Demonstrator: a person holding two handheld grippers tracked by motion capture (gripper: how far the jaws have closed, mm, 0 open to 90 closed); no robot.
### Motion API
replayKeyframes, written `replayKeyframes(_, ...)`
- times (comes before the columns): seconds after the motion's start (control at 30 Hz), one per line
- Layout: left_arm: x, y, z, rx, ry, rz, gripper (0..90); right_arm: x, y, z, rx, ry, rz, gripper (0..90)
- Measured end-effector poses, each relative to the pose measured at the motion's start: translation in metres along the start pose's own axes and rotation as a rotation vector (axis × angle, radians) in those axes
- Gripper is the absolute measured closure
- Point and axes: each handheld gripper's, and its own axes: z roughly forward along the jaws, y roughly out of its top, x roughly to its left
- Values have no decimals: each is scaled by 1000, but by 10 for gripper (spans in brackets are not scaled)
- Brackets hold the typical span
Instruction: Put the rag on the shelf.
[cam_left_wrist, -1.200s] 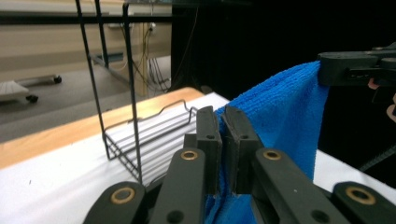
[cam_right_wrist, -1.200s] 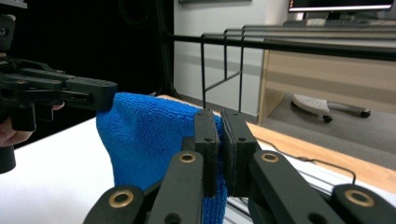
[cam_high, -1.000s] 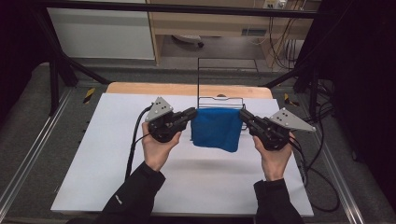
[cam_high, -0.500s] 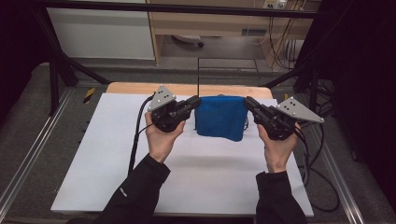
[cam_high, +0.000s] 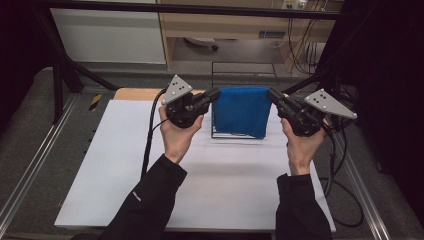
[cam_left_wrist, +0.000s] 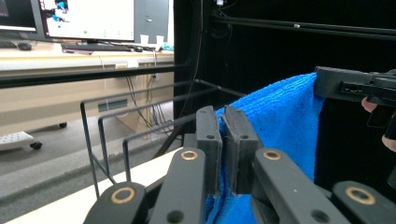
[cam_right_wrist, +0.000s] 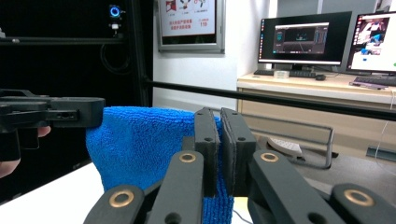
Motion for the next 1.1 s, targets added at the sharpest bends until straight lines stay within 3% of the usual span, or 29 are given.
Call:
replayKeyframes(0.53,3,33,14,-75,11,13,853,-12,32,10,-63,-32,-18,864)
replayKeyframes(0.93,8,65,22,-102,43,43,854,-20,59,23,-85,-35,-29,863)
replayKeyframes(1.1,11,73,27,-117,44,33,854,-25,66,30,-90,-37,-22,863)
